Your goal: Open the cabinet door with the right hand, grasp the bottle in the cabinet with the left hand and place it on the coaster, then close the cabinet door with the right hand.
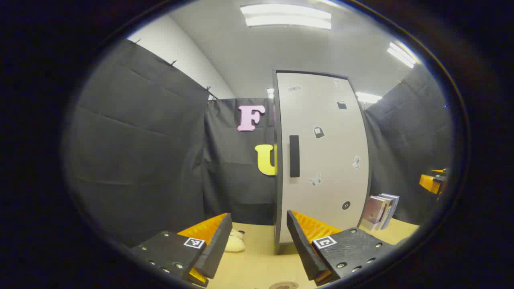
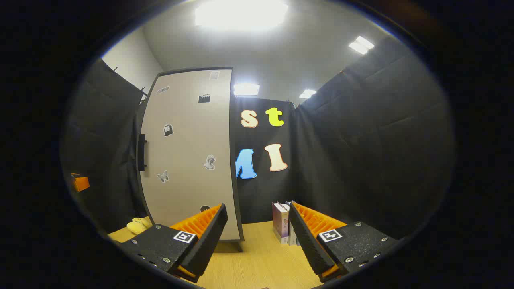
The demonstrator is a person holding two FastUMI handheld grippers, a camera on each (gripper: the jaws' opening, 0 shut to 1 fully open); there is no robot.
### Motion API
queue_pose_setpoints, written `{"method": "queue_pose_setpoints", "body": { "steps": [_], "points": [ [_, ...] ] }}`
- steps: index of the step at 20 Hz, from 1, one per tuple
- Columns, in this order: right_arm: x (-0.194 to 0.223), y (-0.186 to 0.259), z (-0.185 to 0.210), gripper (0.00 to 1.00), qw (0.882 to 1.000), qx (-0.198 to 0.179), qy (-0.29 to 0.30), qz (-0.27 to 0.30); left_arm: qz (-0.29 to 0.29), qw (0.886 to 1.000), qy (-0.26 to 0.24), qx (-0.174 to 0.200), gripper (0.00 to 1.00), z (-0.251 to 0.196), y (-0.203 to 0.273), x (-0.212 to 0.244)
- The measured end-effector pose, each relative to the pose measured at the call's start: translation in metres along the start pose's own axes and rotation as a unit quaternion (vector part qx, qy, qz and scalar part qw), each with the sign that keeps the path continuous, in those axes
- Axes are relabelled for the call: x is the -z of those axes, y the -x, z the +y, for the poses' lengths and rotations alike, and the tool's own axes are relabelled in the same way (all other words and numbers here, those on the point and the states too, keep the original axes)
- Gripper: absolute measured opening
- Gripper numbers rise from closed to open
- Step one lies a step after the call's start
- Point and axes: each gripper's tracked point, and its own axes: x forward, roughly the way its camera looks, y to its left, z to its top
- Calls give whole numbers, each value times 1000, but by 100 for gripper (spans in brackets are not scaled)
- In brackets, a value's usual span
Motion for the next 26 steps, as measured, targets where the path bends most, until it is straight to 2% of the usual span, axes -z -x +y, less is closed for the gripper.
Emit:
{"method": "queue_pose_setpoints", "body": {
  "steps": [2, 3, 7, 8, 10, 11, 12, 16, 17, 18, 20, 21, 23, 24, 26],
  "points": [
    [-1, 1, 1, 95, 1000, -3, -1, 0, 0, 1000, -1, -1, 85, 1, 3, 1],
    [-2, 2, 1, 95, 1000, -3, 0, -1, 1, 1000, -1, -1, 82, 0, 3, 1],
    [-4, 2, 2, 95, 1000, -6, 3, -6, -1, 1000, 4, -3, 82, 1, 5, 0],
    [-3, 2, 2, 95, 1000, -6, 3, -6, -2, 1000, 3, -3, 86, 1, 5, -2],
    [-3, 3, 2, 95, 1000, -6, 1, -6, -4, 1000, -1, -3, 82, 0, 5, -3],
    [-3, 3, 2, 95, 1000, -6, 1, -6, -4, 1000, -2, -3, 86, -1, 5, -3],
    [-3, 2, 3, 95, 1000, -6, 1, -6, -4, 1000, -2, -3, 82, -1, 6, -3],
    [-5, 1, 3, 95, 1000, -6, -2, -9, -3, 1000, 4, -6, 82, 0, 6, -1],
    [-6, 0, 5, 95, 1000, -7, -3, -10, -4, 1000, 4, -8, 85, 1, 6, -1],
    [-6, -2, 7, 95, 1000, -10, -1, -10, -4, 1000, 4, -9, 82, 2, 6, -3],
    [-9, -8, 9, 95, 1000, -12, 8, -11, -5, 1000, 5, -12, 85, 4, 6, -4],
    [-12, -10, 11, 95, 1000, -15, 10, -12, -5, 1000, 5, -12, 82, 4, 7, -4],
    [-18, -14, 17, 95, 1000, -23, 6, -18, -6, 1000, 3, -15, 82, 7, 9, -5],
    [-21, -18, 20, 95, 999, -26, 4, -21, -6, 1000, 2, -16, 86, 9, 10, -6],
    [-27, -25, 29, 95, 999, -33, 2, -24, -6, 1000, 0, -21, 85, 13, 14, -7]
  ]
}}
